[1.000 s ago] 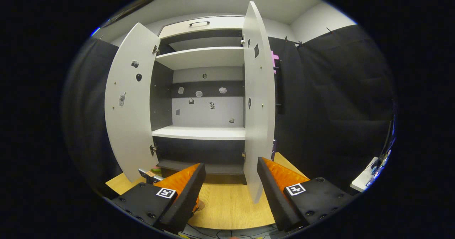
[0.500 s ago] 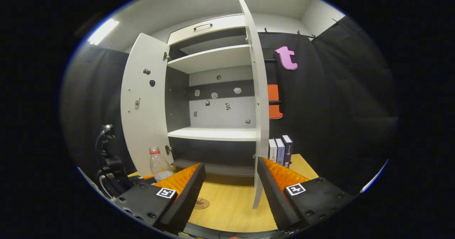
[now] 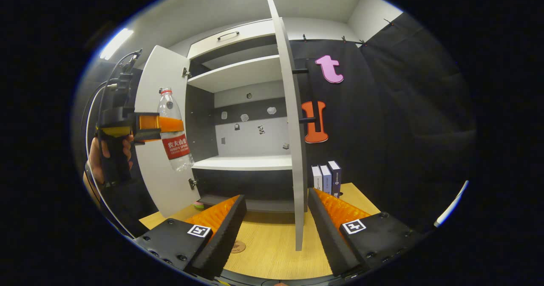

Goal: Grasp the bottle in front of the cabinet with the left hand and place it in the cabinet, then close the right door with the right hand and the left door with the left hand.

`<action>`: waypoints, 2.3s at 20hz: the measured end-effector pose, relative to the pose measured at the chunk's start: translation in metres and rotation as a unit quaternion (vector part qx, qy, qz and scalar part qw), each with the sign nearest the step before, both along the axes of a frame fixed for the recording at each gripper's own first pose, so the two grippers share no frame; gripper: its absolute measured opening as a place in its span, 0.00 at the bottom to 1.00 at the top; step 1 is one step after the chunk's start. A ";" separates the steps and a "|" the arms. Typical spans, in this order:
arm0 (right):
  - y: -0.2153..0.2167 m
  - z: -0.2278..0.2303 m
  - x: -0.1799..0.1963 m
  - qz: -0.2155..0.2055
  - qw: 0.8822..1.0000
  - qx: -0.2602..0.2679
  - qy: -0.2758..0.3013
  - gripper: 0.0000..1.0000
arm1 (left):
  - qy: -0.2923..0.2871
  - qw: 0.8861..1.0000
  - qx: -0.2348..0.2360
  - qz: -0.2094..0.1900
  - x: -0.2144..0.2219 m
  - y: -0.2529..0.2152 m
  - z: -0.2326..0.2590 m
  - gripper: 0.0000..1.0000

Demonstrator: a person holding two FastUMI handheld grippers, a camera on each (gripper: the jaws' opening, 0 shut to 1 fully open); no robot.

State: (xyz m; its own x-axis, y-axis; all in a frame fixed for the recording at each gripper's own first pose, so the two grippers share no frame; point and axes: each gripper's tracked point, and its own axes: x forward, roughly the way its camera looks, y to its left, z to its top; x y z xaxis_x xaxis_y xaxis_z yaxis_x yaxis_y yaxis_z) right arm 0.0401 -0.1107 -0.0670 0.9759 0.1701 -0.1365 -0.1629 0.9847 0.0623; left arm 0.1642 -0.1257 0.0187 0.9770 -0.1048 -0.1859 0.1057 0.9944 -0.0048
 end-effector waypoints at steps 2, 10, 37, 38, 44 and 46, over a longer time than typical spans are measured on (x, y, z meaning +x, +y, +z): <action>-0.008 -0.001 0.000 -0.032 0.999 -0.006 -0.002 0.96 | -0.009 1.000 -0.002 -0.028 0.049 -0.009 0.008 0.67; -0.037 -0.006 -0.002 -0.170 0.985 -0.019 0.002 0.96 | 0.034 0.996 0.012 -0.079 0.220 -0.027 -0.073 0.70; -0.064 -0.004 -0.009 -0.236 0.971 -0.028 0.008 0.96 | 0.022 0.997 -0.026 -0.072 0.260 -0.026 -0.134 0.95; -0.065 -0.003 -0.010 -0.233 0.972 -0.030 0.007 0.96 | 0.003 0.997 -0.036 -0.062 0.254 -0.022 -0.120 0.95; -0.068 0.010 -0.009 -0.195 0.980 -0.029 -0.005 0.96 | -0.076 0.995 -0.060 -0.018 0.184 0.002 -0.048 0.94; -0.066 0.016 -0.007 -0.169 0.985 -0.028 -0.010 0.96 | -0.083 0.995 -0.053 -0.018 0.149 0.002 -0.034 0.95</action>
